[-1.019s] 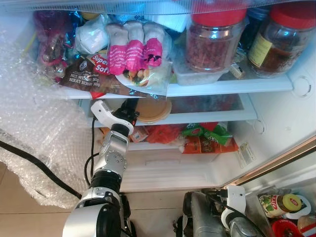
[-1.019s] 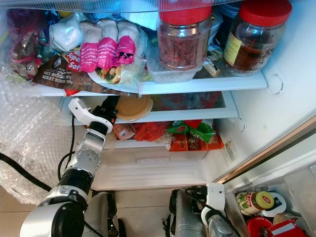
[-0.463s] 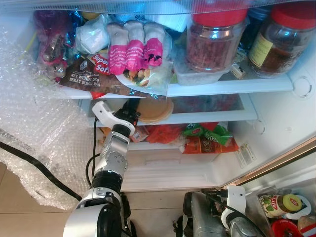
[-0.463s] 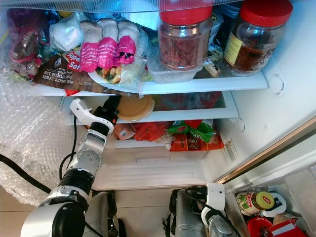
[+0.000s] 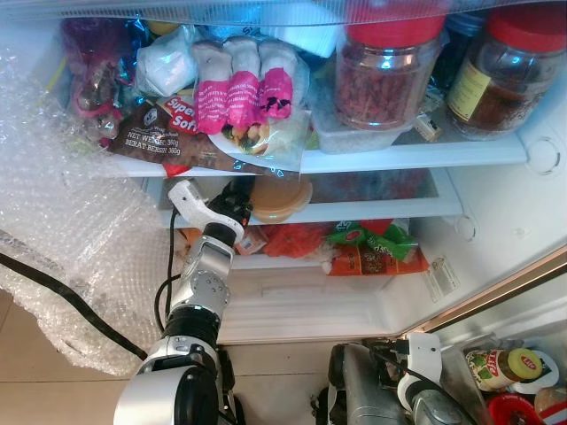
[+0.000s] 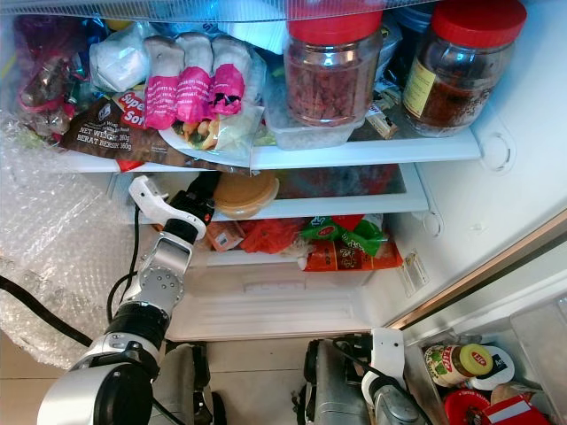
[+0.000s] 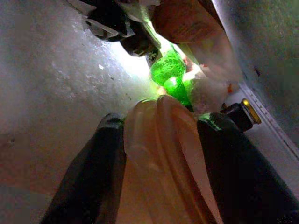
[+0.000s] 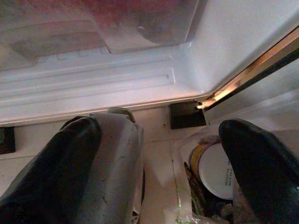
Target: Restocking fridge
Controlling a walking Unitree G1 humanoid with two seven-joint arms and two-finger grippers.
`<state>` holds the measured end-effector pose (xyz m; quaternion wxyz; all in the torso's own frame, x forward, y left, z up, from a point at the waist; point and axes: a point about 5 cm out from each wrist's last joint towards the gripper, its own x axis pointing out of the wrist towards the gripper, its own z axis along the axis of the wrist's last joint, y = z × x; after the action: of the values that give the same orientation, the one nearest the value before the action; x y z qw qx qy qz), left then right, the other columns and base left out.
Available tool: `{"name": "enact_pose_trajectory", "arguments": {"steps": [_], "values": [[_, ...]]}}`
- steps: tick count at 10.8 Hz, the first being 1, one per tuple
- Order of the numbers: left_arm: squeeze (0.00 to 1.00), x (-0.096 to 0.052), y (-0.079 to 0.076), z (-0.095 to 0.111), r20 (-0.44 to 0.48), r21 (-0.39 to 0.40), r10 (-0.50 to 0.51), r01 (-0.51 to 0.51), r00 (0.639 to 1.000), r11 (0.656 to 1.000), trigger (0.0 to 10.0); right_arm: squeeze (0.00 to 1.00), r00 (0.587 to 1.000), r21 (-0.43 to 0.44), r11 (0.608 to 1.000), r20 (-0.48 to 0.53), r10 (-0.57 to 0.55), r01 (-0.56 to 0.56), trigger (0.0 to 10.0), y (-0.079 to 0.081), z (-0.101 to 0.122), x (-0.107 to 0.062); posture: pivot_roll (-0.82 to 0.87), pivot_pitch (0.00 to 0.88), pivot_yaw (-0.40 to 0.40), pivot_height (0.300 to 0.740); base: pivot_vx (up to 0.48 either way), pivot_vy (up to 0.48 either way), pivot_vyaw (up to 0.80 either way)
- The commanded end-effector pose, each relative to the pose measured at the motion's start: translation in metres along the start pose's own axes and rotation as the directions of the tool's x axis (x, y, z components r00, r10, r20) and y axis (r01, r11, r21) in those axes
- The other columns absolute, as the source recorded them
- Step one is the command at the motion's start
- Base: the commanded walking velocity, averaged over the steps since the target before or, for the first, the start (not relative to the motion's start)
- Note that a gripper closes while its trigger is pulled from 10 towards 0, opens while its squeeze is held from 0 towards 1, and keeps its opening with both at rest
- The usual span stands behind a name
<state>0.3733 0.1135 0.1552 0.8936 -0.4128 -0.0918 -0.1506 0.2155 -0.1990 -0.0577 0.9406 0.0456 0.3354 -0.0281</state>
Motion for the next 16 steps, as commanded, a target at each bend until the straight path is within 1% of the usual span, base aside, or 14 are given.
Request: {"name": "enact_pose_trajectory", "arguments": {"steps": [1,3,5,6,7,10,12,14,16], "values": [[0.91,-0.002,-0.001,-0.001,-0.003,0.008,-0.017,0.017,1.000,1.000,10.0,0.00,0.977,0.001,1.000,-0.212,-0.006,0.007,10.0,0.003,-0.051,-0.016,-0.07,0.230,0.043,0.606,0.000,0.000,0.00],[0.86,-0.004,0.001,0.001,0.003,0.011,-0.014,0.014,1.000,1.000,10.0,0.00,0.977,0.002,1.000,-0.213,-0.006,0.006,10.0,0.003,-0.051,-0.016,-0.07,0.233,0.043,0.606,0.000,0.000,0.00],[0.85,-0.007,0.001,0.004,0.012,0.014,-0.017,0.017,1.000,1.000,10.0,0.00,0.977,0.003,1.000,-0.212,-0.006,0.006,10.0,0.003,-0.051,-0.016,-0.07,0.236,0.044,0.606,0.000,0.000,0.00],[0.79,-0.009,0.000,0.005,0.014,0.017,-0.019,0.019,1.000,1.000,10.0,0.00,0.977,0.004,1.000,-0.212,-0.005,0.006,10.0,0.003,-0.051,-0.016,-0.07,0.237,0.045,0.606,0.000,0.000,0.00],[0.00,-0.012,-0.001,0.005,0.019,0.014,-0.018,0.018,1.000,1.000,10.0,0.00,0.977,0.004,1.000,-0.212,-0.004,0.005,10.0,0.003,-0.051,-0.016,-0.07,0.236,0.046,0.606,0.000,0.000,0.00],[0.00,-0.023,-0.004,0.001,-0.018,0.030,-0.047,0.047,0.999,0.998,10.0,0.00,0.977,0.006,1.000,-0.212,-0.005,0.006,10.0,0.004,-0.051,-0.016,-0.07,0.237,0.049,0.606,0.000,0.000,0.00],[0.00,-0.031,-0.006,0.001,-0.026,0.042,-0.033,0.034,0.999,0.999,10.0,0.00,0.977,0.006,1.000,-0.212,-0.005,0.006,10.0,0.004,-0.050,-0.016,-0.07,0.239,0.051,0.606,0.000,0.000,0.00],[0.00,-0.036,-0.011,0.002,-0.029,0.036,-0.041,0.042,0.999,0.998,10.0,0.00,0.977,0.007,1.000,-0.211,-0.005,0.006,10.0,0.004,-0.050,-0.016,-0.07,0.239,0.052,0.606,0.000,0.000,0.00],[0.00,-0.045,-0.013,0.002,-0.040,0.052,-0.028,0.030,0.999,0.998,10.0,0.00,0.978,0.006,1.000,-0.211,-0.005,0.007,10.0,0.004,-0.050,-0.016,-0.07,0.238,0.055,0.606,0.000,0.000,0.00]]}}
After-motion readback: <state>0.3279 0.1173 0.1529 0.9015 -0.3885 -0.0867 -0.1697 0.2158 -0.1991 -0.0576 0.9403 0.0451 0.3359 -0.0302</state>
